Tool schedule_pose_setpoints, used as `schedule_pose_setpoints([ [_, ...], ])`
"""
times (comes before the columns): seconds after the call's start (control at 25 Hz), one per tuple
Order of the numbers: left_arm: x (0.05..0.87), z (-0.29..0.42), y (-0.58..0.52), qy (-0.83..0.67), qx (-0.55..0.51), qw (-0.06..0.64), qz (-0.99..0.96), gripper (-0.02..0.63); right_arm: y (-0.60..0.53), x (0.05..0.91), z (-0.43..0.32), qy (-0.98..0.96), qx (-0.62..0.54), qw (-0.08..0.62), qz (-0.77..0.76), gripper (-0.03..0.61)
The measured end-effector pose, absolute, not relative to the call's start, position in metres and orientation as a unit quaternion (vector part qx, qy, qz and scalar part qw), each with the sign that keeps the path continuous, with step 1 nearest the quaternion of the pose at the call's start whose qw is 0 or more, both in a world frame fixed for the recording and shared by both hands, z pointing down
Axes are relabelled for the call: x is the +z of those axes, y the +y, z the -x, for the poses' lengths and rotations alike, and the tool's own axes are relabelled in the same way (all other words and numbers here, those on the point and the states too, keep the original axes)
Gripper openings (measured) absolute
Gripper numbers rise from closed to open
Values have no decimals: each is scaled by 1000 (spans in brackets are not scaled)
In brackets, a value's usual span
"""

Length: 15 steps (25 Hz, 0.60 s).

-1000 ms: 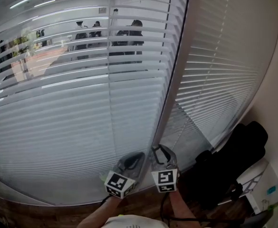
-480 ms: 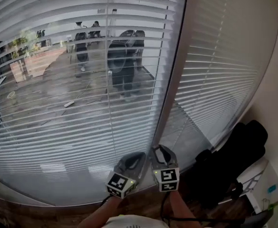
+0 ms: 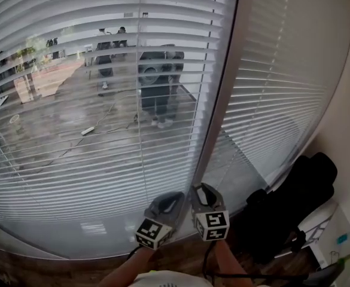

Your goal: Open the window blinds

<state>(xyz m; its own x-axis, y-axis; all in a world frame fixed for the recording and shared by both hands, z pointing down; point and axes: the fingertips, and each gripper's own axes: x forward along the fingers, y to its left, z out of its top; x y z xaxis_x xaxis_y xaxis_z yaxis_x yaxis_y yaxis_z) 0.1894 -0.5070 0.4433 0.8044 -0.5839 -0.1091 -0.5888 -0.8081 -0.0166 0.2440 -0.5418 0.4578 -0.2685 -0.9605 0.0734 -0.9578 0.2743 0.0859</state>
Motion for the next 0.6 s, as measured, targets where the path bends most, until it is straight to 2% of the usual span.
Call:
schedule_pose_setpoints([
  [0.6,447,-192,-504,303,42,22,952,-8,-541,458,-243,-794,-3,55,-606,133],
])
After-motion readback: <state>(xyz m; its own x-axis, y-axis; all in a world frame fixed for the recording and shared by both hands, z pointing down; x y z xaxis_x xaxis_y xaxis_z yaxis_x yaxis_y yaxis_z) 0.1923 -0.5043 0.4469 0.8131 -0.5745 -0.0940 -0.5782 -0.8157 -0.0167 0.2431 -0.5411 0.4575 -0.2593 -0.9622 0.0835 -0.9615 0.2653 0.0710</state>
